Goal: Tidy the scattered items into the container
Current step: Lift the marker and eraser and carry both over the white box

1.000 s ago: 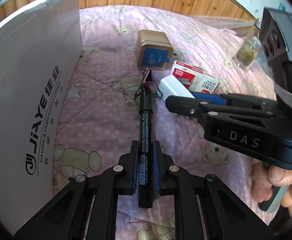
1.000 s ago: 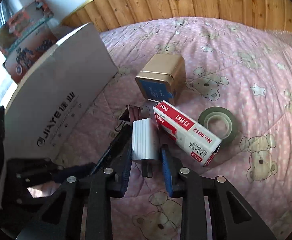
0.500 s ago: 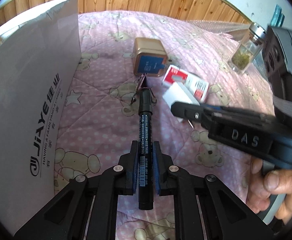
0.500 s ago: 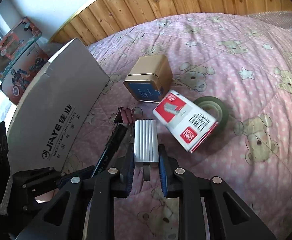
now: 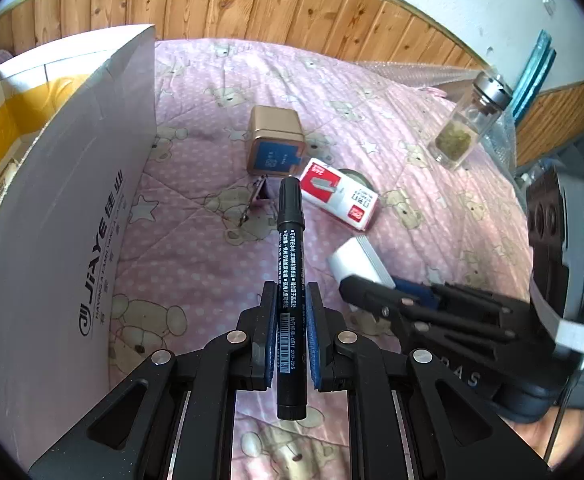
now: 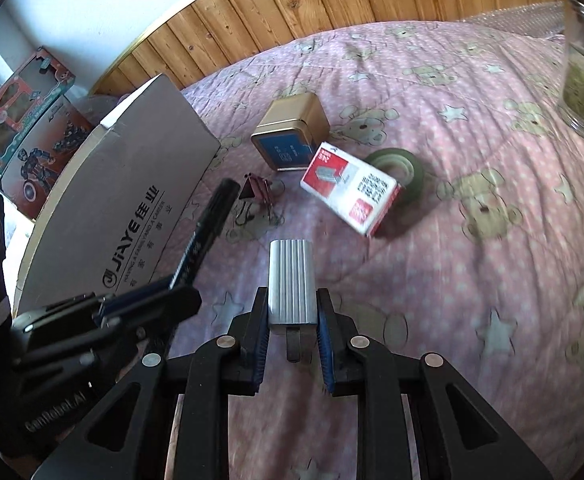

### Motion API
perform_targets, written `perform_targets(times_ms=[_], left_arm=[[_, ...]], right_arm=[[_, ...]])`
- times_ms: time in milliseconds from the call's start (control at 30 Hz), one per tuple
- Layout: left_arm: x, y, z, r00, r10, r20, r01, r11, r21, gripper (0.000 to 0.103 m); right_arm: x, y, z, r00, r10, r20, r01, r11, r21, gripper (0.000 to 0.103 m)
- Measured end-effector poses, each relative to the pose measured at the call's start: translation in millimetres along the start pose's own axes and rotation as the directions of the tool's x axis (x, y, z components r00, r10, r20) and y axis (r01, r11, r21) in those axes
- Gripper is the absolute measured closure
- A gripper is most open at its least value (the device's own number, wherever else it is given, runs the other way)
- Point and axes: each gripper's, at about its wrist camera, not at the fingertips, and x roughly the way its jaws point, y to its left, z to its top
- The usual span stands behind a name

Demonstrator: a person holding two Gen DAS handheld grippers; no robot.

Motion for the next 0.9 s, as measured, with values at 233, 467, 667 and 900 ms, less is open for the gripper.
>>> perform_targets(times_ms=[233,467,667,900], left_arm=[[-13.1,-5.7,-3.8,1.000,-0.014,0.011,0.013,1.000,0.009,0.089],[-28.0,-9.4,-5.5,0.999,-0.031,0.030,0.031,0.999,0.018,0.089],[-40.5,-11.9,-9.4,0.998,-0.042,0.043,0.041,0.999,0.022,0.089],[-56.9,-11.1,-15.3,0.997,-0.052,0.057,0.051,0.998,0.020,0.089]], right_arm=[[-16.9,0.9,-21.0,1.000,-0.010,0.008,0.010,0.999,0.044,0.080],[-26.1,7.4,-34.7,1.000,-0.011,0.011,0.010,0.998,0.059,0.080],[-34.1,13.8,-46.3,1.000,-0.016,0.016,0.014,0.998,0.062,0.080],[-42.4,26.7,-60.8,1.000,-0.015,0.010,0.014,0.999,0.050,0.080]])
